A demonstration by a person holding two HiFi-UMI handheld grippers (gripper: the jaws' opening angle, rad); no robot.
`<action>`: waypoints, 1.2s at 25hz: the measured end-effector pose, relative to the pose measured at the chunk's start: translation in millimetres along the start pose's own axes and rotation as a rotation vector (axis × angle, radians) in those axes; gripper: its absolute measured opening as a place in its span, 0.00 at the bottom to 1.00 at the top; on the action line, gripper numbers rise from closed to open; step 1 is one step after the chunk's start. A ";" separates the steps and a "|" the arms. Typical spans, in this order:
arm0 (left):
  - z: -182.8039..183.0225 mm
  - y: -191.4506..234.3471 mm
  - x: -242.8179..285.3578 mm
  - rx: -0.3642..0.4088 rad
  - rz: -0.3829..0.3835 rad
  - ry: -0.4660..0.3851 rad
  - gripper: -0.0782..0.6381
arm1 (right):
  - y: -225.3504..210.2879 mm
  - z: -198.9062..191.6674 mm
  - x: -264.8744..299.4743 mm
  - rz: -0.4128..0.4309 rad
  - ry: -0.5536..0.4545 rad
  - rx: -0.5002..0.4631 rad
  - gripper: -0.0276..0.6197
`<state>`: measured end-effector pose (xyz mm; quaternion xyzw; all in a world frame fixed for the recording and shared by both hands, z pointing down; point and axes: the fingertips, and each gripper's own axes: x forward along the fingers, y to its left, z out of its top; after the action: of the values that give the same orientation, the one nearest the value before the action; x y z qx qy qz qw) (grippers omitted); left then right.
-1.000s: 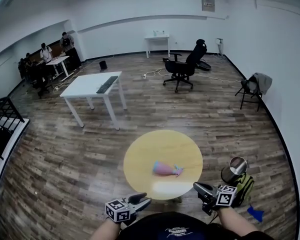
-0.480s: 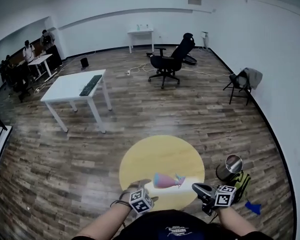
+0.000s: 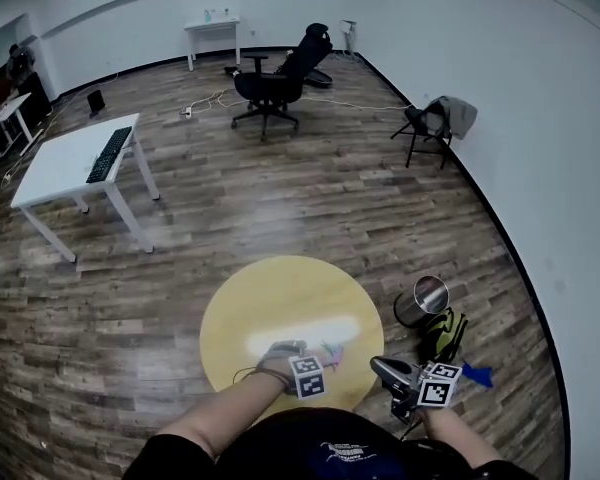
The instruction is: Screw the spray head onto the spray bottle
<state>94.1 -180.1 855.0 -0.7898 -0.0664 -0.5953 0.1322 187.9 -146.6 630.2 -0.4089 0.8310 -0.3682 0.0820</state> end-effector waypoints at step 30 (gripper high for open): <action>-20.5 119.6 -294.4 0.205 0.953 0.171 0.80 | 93.5 99.5 91.3 0.349 0.103 0.340 0.52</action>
<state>23.4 -284.9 562.7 -0.6635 0.2550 -0.5216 0.4720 113.9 -231.5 510.6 -0.2200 0.8183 -0.5033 0.1693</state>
